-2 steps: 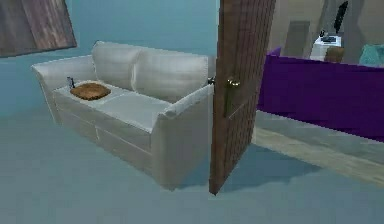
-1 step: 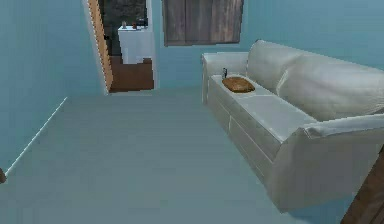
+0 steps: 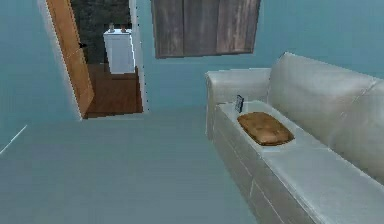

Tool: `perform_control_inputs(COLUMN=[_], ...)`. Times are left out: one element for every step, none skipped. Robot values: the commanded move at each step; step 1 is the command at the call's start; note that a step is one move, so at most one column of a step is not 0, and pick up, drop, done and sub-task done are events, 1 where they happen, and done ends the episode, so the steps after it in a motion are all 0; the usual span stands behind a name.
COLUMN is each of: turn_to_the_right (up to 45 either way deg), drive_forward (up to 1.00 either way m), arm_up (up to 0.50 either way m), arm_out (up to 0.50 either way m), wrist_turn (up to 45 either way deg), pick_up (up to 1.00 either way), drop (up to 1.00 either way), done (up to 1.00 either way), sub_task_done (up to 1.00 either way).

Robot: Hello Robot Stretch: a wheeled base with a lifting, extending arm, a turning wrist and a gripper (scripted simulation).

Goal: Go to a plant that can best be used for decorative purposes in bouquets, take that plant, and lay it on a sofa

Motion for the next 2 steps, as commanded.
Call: perform_control_inputs(turn_to_the_right=[0.0,45.0], drive_forward=[0.95,0.0], arm_up=[0.0,0.0], arm_out=[0.0,0.0], wrist_turn=[0.0,0.0], pick_up=[0.0,0.0], drop=[0.0,0.0], done=[0.0,0.0], sub_task_done=[0.0,0.0])
